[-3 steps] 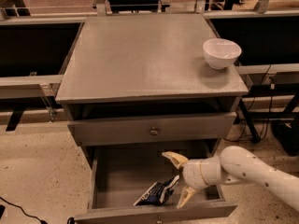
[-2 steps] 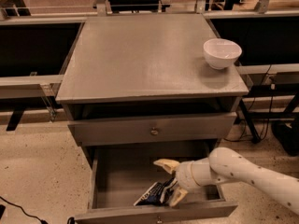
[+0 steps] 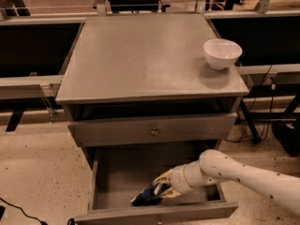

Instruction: Pick blue chip bag from middle drawer and place on counter

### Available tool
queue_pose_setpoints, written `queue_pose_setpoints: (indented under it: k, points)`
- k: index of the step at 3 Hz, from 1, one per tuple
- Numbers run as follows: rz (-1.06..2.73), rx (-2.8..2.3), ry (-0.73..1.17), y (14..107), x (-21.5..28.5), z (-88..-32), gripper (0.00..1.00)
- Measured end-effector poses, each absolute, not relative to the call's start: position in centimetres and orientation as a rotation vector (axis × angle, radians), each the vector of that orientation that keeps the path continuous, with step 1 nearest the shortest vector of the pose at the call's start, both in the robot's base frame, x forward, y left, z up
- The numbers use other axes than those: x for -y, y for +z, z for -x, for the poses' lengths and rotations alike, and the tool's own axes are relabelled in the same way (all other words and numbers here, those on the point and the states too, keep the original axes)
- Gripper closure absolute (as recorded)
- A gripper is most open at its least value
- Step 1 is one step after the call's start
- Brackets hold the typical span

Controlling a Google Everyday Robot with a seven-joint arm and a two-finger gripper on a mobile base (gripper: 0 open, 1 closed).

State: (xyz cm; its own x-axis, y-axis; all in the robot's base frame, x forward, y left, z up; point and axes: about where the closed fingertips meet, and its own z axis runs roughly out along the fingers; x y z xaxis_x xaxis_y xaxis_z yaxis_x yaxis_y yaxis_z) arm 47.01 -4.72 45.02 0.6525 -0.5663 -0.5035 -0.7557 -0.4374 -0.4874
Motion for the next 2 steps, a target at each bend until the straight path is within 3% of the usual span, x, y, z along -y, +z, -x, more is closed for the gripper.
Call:
queue_pose_setpoints:
  k: [1,2]
  points:
    - [2.110,-1.006,0.359,46.2,5.0,-47.3,0.85]
    - [1.986,-0.962,0.339,51.9,5.7,-46.3,1.00]
